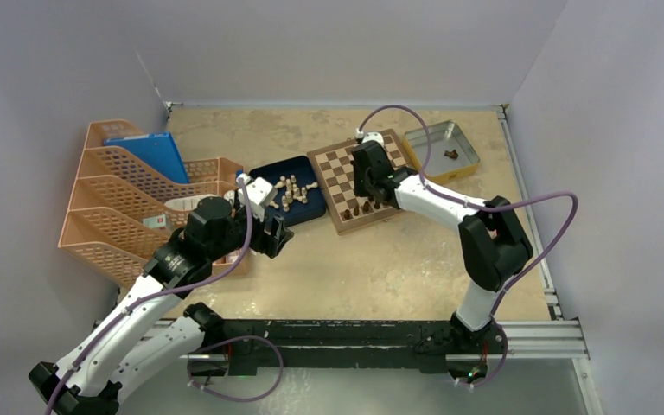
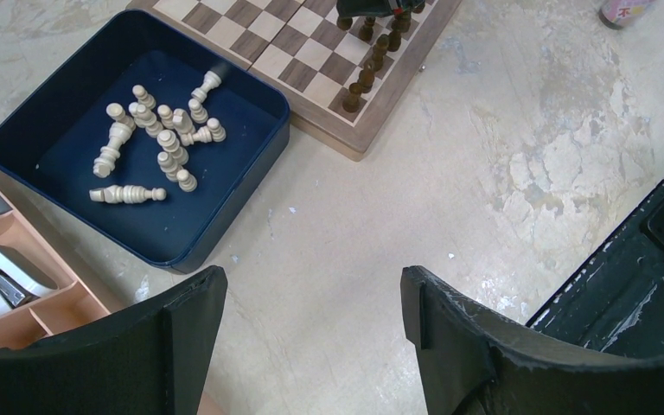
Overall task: Set up the chess pieces on the board
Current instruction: Place the chess piece on the chessboard.
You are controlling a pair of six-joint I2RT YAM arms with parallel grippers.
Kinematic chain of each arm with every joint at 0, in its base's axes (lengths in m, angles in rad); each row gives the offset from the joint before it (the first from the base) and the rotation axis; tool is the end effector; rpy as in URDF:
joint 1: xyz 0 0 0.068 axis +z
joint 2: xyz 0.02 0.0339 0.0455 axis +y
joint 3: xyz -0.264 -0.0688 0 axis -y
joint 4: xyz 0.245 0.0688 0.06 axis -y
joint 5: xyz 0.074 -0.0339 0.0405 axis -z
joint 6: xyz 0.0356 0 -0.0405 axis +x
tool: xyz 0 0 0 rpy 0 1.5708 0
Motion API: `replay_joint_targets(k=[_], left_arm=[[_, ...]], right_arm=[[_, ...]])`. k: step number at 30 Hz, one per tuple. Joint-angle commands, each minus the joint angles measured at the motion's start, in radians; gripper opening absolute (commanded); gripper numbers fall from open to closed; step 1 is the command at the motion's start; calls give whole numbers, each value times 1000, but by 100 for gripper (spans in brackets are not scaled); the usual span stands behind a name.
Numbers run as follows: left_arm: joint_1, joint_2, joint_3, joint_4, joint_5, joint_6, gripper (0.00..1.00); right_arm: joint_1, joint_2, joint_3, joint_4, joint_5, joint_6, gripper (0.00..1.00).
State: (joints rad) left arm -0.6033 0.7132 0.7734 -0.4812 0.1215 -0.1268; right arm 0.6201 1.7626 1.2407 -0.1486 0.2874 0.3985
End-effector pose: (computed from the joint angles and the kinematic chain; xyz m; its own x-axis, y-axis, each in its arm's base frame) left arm 0.1302 -0.0949 0.3162 -0.4166 0.1346 -0.8991 0.6065 0.7779 -0.1646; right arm 0.3292 0.2227 0.2353 -0.6122 0.0201 -0.7905 -0.1508 0.9784 0.1417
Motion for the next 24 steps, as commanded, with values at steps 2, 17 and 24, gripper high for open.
replay_joint_targets(k=[2,17,24], left_arm=[[-1,-6,1,26,-14,16,74],[0,4,3,24,-15,16,74],[-1,10,5,26,-14,16,74]], right_arm=[[-10,0,23,-2,37,-20,12],[-14,21,20,-34,8,-39,14],[-14,43,23,-37,-3,-47,15]])
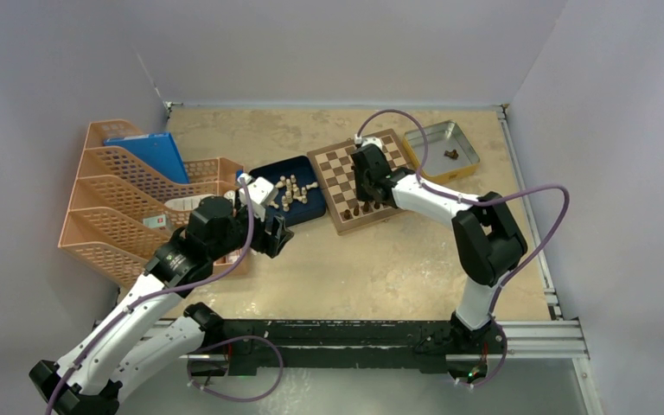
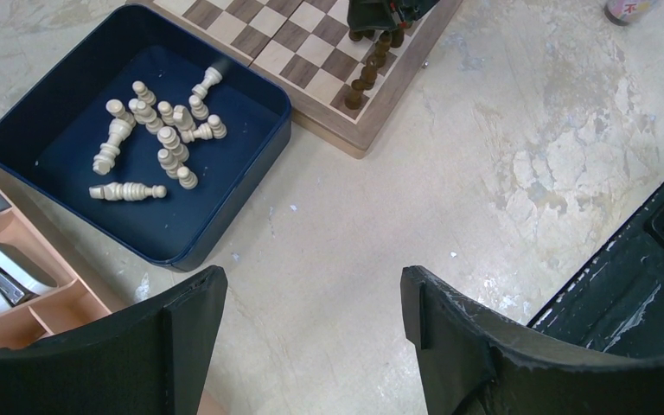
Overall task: Set up the chess pieces on the board
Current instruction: Place the chess piece on the chessboard.
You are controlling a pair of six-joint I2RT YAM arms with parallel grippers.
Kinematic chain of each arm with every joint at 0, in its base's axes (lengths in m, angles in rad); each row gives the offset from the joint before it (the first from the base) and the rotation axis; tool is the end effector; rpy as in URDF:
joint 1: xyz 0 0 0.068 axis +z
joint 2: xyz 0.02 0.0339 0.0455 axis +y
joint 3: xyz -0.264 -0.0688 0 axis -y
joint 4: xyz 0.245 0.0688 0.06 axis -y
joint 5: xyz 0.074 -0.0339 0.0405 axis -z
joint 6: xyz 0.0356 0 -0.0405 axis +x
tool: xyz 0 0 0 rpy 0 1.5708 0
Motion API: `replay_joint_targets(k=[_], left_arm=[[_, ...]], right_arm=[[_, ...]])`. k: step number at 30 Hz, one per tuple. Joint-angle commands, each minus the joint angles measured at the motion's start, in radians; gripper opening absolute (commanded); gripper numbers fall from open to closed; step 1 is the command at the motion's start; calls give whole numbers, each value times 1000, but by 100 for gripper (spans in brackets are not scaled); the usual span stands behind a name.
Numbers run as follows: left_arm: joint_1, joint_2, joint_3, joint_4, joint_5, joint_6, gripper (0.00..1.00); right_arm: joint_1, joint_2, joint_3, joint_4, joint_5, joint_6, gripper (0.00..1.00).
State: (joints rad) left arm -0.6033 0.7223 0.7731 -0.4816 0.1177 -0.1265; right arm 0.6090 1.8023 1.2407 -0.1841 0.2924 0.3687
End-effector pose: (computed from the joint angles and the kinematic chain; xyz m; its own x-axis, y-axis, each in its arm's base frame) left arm 0.1318 -0.0959 0.3147 -0.4233 0.1395 -0.8952 0.6027 0.7811 -0.1633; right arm 0.3334 0.2200 0.2174 -0.6539 -0.0353 -0.7557 -0.1484 0.9855 0.0823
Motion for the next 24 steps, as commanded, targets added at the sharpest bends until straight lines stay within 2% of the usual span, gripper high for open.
replay_joint_targets(k=[1,24], left_arm=[[-1,3,6,26,-10,16,74],[-1,17,8,23,-9,12,74]], right_arm=[[-3,3,22,-2,-9,-20,15],[-4,20,26,-15,-33,-35,18]])
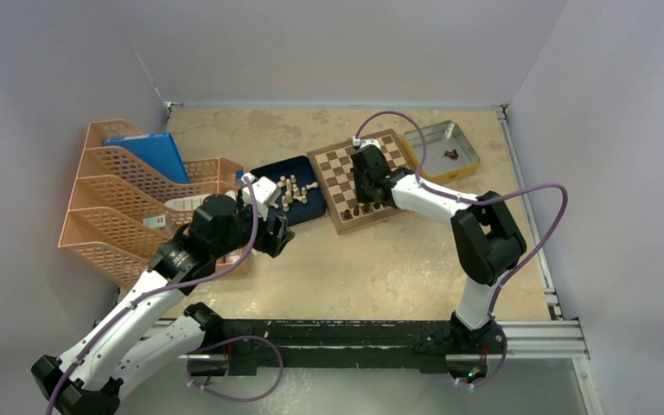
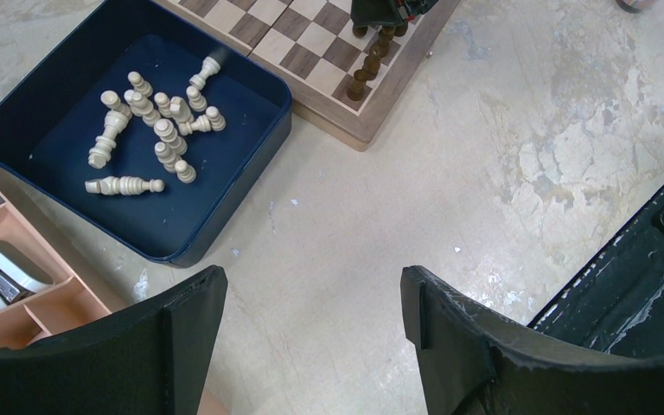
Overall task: Set up the chess pieces on the board
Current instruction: Place the chess piece on the chessboard.
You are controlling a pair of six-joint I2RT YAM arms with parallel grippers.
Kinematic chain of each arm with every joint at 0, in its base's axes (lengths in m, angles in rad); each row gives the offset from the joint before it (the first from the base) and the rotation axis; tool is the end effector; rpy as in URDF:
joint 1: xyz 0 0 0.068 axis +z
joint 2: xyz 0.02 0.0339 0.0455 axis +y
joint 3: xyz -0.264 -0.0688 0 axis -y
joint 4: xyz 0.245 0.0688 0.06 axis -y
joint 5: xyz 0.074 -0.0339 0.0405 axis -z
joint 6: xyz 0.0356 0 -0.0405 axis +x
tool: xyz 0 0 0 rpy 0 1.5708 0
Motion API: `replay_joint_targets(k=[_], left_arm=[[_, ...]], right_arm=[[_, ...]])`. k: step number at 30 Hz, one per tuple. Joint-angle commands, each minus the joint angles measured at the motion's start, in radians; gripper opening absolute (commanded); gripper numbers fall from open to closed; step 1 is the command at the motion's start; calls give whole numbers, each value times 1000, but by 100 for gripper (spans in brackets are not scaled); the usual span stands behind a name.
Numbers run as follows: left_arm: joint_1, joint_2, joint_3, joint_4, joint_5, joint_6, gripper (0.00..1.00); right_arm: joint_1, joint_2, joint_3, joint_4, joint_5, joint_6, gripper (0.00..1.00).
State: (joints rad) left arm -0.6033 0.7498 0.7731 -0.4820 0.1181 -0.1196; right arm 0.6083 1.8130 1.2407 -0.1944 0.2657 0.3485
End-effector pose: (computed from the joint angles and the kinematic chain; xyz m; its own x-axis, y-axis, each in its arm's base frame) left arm 0.1363 -0.0990 0.3107 -0.4396 0.1590 -0.8840 0.6023 0.7824 -0.1588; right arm 0.3334 0.2208 0.2124 -0.6704 -0.0653 -0.7391 -0.1780 0.9812 0.0747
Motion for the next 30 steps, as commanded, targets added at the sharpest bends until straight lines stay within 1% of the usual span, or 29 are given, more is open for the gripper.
replay_joint_targets(k=[1,9,17,22,26,30], left_arm=[[0,-12,9,23,-9,5,74],[-1,-11,9,20,-8,1,74],[-1,-12,9,20,-11,3,74],[-1,-11,9,18,-11,3,74],[0,-10,12,16,-11,2,74],[-1,-10,12,18,-9,0,74]], right_arm=[[-4,11,28,-6,-8,-15,19],[-3,11,28,-4,-30,-17,20],[-4,17,31,-13,-19,-18,20],[-4,19,45,-17,-14,-14,23],[-4,12,56,-23,-11,-10,27],[-3,2,69,-28,-3,-8,28]])
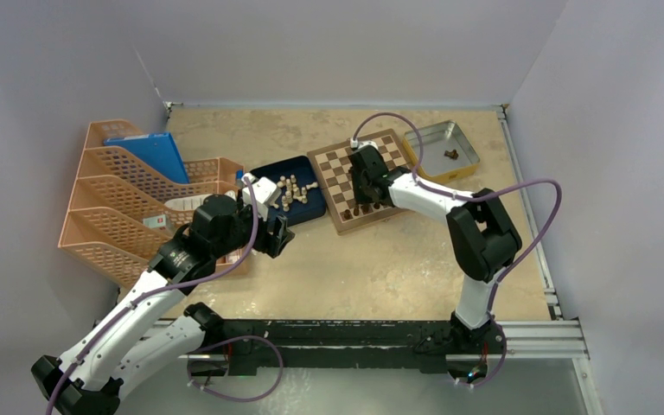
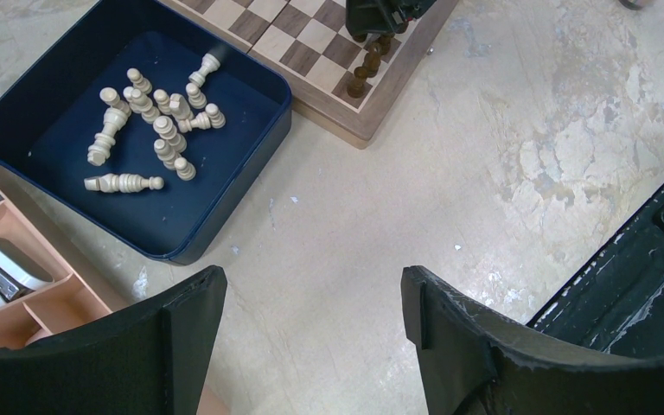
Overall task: Set up the chess pieces on the board
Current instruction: Place the chess piece on the chessboard.
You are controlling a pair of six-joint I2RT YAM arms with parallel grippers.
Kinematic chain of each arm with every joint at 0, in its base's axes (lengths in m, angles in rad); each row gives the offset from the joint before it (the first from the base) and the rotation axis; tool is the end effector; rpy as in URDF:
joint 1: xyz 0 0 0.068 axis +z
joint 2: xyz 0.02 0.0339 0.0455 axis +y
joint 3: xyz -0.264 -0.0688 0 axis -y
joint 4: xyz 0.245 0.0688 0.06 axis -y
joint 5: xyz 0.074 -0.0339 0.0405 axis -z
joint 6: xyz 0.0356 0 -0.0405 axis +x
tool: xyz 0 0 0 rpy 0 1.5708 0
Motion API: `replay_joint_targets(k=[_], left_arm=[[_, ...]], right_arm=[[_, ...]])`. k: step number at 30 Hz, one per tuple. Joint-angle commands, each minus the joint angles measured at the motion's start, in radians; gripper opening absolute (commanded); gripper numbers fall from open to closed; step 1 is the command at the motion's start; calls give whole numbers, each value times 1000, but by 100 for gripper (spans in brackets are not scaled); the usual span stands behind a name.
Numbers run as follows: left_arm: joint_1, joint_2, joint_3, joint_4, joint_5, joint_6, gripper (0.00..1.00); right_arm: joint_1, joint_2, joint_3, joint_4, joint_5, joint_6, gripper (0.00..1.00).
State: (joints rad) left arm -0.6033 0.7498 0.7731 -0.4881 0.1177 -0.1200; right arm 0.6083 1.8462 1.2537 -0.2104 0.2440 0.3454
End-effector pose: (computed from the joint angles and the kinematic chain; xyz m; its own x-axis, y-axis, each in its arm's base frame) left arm 0.1360 -0.0988 0.3101 -0.4443 0.1617 -0.8812 0.6010 0.7832 -0.1593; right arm 0.3364 0.2238 0.2024 -0.6966 -0.0847 -0.7124 -0.1923 0.9787 0.0717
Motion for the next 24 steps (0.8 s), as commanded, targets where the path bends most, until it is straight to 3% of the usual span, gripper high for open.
replay_joint_targets(k=[1,15,24], left_arm=[[-1,-9,12,26,-7,1,74],[0,24,52,9,-30,-32,75],[-1,55,69,-5,33,-70,78]], right_arm=[[-4,-34,59,-11,20,-4,29],[-15,-112,154,-34,112,30,35],[-185,-175,160,85,234,79,36]])
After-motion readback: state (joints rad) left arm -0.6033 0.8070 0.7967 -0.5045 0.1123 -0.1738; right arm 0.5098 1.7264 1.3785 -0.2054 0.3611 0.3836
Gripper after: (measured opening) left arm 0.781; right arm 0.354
